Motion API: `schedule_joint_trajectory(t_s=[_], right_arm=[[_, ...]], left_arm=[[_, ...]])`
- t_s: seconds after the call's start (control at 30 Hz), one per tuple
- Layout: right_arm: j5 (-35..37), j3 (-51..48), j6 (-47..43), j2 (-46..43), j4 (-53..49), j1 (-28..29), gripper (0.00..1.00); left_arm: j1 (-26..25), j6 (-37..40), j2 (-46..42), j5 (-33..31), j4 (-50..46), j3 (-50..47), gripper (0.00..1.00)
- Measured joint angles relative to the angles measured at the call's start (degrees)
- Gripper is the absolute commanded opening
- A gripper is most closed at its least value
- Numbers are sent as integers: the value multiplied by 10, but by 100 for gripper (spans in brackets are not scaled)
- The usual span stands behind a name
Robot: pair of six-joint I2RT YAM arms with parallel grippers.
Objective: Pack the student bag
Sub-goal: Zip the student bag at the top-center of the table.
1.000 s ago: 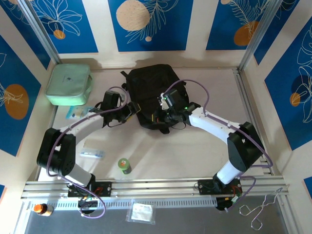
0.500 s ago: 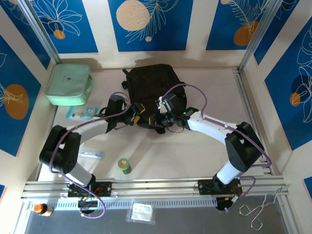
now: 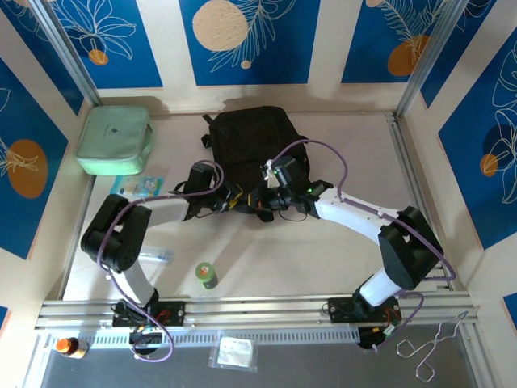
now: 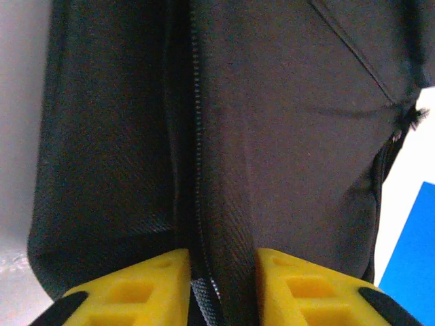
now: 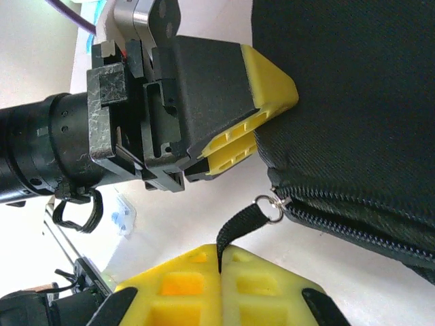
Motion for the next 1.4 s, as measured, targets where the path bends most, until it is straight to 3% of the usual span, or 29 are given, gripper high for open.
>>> schedule_joint_trajectory(t_s=[0.27, 0.8, 1.13, 1.3, 1.4], right_arm=[[40, -35, 12, -26, -12, -4, 0], [82, -150, 108, -137, -60, -135, 0], [106, -157, 110, -179, -94, -168, 0], [102, -172, 102, -165, -76, -126, 0], [93, -162, 90, -136, -62, -82, 0]], left_arm=[[-1, 5, 9, -4, 3, 7, 0], [-4, 48, 17, -1, -4, 16, 0], [0, 141, 38, 5, -120, 112, 0], [17, 200, 70, 1, -174, 173, 6], [43, 225, 69, -19, -187, 177, 24]])
